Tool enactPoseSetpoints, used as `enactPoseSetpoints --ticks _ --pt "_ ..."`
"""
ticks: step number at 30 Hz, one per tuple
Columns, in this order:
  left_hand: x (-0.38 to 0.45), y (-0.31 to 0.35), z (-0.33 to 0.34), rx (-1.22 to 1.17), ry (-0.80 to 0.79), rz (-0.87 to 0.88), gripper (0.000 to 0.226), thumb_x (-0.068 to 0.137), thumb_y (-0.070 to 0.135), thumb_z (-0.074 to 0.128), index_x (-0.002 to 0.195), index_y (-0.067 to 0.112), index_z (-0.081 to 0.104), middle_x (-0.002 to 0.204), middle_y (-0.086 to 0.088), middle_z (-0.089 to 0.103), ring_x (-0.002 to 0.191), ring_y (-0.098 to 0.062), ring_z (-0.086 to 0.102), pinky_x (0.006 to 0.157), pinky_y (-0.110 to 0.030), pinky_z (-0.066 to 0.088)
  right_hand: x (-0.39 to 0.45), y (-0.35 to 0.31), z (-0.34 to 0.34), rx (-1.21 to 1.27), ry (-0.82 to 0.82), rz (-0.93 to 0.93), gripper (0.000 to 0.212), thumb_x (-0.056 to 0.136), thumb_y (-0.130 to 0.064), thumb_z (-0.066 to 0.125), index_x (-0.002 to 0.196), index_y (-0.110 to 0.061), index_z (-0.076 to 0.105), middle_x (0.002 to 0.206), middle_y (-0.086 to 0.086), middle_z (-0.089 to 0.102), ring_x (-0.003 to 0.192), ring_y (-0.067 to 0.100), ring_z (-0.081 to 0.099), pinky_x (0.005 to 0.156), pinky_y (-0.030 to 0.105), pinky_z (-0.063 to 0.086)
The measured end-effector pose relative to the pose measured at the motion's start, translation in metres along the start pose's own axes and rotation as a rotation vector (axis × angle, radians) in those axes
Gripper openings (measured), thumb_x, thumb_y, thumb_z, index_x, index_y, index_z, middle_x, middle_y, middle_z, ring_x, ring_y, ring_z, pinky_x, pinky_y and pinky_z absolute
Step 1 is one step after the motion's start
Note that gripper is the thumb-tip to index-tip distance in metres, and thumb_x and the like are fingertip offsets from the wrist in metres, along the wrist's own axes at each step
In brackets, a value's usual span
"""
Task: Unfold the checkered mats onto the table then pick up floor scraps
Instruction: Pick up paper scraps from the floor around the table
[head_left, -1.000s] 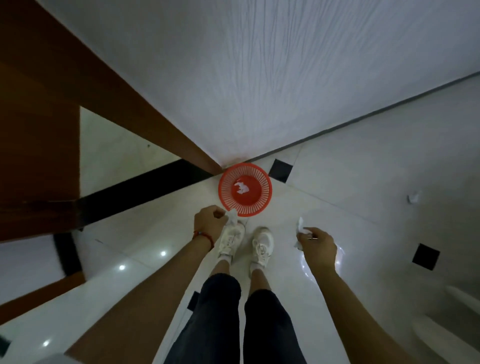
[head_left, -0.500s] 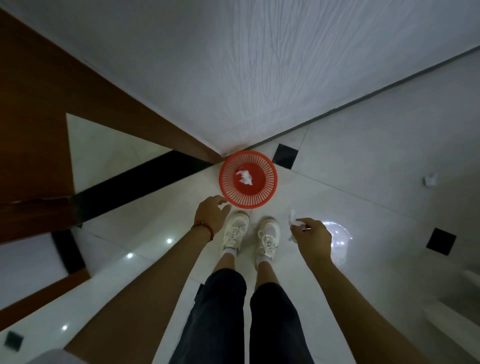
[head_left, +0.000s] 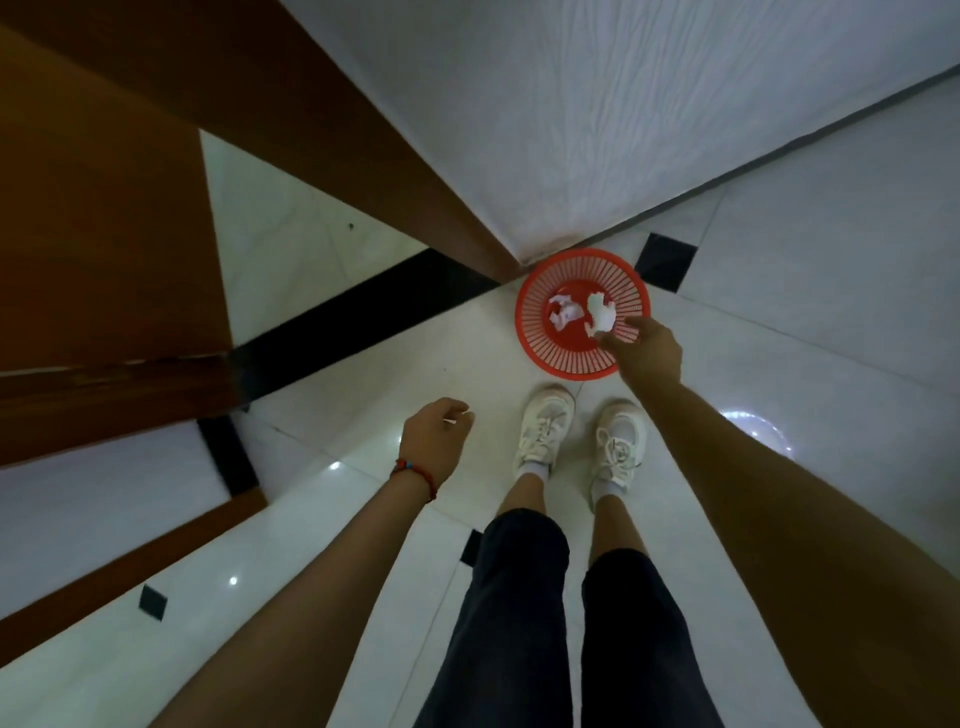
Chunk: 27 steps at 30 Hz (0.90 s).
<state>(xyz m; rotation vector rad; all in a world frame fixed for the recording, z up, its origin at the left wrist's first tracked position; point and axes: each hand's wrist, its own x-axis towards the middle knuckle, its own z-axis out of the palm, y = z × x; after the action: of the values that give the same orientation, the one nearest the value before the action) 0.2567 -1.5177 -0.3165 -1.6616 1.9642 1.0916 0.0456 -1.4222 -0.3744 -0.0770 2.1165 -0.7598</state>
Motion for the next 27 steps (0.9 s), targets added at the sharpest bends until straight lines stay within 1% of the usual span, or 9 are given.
enactPoseSetpoints --ticks 2,5,8,10,13,16,18,22,27 --pt "0.0 0.006 -0.004 0.007 -0.006 0.018 0.024 0.09 0.021 0.053 0.106 0.006 0.063 0.109 -0.011 0.067 0.095 -0.021 0.061 0.082 -0.022 0.042 -0.007 0.004 -0.012 -0.002 0.029 0.023 0.039 0.085 -0.026 0.063 0.118 -0.005 0.058 0.117 0.016 0.065 0.102 0.027 0.062 0.077 0.024 0.039" --pt "-0.006 0.026 -0.012 0.047 -0.019 0.093 0.022 0.089 0.018 0.054 0.103 0.004 0.064 0.107 -0.013 0.068 0.096 -0.023 0.062 0.084 -0.024 0.042 -0.029 0.01 -0.04 0.029 0.104 0.068 0.041 0.087 -0.028 0.06 0.123 -0.007 0.056 0.126 0.014 0.06 0.112 0.027 0.057 0.082 0.024 0.035" --pt "-0.016 0.056 -0.023 0.071 -0.085 0.18 0.023 0.088 0.018 0.055 0.105 0.003 0.063 0.109 -0.015 0.066 0.1 -0.026 0.061 0.088 -0.029 0.044 -0.061 0.02 -0.078 0.072 0.177 0.115 0.041 0.088 -0.029 0.058 0.124 -0.01 0.054 0.131 0.012 0.056 0.115 0.026 0.055 0.087 0.024 0.036" --pt "-0.024 0.08 -0.032 0.104 -0.13 0.242 0.023 0.089 0.018 0.055 0.106 0.004 0.062 0.111 -0.015 0.065 0.101 -0.026 0.06 0.088 -0.03 0.044 -0.085 0.029 -0.109 0.096 0.221 0.134 0.039 0.089 -0.027 0.057 0.124 -0.01 0.055 0.131 0.013 0.055 0.116 0.026 0.055 0.088 0.024 0.036" --pt "-0.035 0.119 -0.044 0.195 -0.206 0.375 0.021 0.088 0.016 0.055 0.102 0.003 0.063 0.109 -0.016 0.065 0.099 -0.026 0.06 0.085 -0.03 0.044 -0.125 0.046 -0.152 0.132 0.308 0.162 0.036 0.09 -0.025 0.056 0.122 -0.008 0.056 0.128 0.016 0.056 0.114 0.027 0.056 0.092 0.029 0.04" --pt "-0.048 0.155 -0.051 0.285 -0.251 0.48 0.018 0.088 0.015 0.055 0.097 0.003 0.065 0.105 -0.015 0.066 0.091 -0.022 0.058 0.078 -0.027 0.043 -0.163 0.068 -0.183 0.182 0.391 0.253 0.035 0.091 -0.024 0.054 0.122 -0.008 0.057 0.128 0.016 0.056 0.115 0.028 0.055 0.094 0.031 0.04" --pt "-0.057 0.176 -0.05 0.315 -0.272 0.515 0.016 0.087 0.013 0.056 0.094 0.004 0.066 0.103 -0.014 0.066 0.087 -0.019 0.056 0.075 -0.026 0.042 -0.187 0.087 -0.196 0.247 0.417 0.329 0.035 0.091 -0.025 0.053 0.122 -0.007 0.057 0.129 0.017 0.055 0.116 0.03 0.054 0.097 0.034 0.04" --pt "-0.076 0.217 -0.033 0.363 -0.323 0.52 0.013 0.086 0.012 0.058 0.091 0.004 0.067 0.096 -0.014 0.068 0.092 -0.027 0.062 0.072 -0.024 0.04 -0.23 0.125 -0.214 0.429 0.5 0.517 0.034 0.092 -0.025 0.05 0.12 -0.006 0.057 0.128 0.015 0.057 0.117 0.032 0.052 0.099 0.037 0.038" --pt "-0.096 0.287 0.027 0.443 -0.369 0.523 0.02 0.089 0.017 0.054 0.099 0.007 0.068 0.106 -0.016 0.068 0.087 -0.019 0.053 0.074 -0.024 0.039 -0.242 0.169 -0.247 0.607 0.558 0.653 0.035 0.093 -0.023 0.05 0.12 -0.002 0.057 0.127 0.018 0.058 0.117 0.036 0.051 0.099 0.037 0.039"
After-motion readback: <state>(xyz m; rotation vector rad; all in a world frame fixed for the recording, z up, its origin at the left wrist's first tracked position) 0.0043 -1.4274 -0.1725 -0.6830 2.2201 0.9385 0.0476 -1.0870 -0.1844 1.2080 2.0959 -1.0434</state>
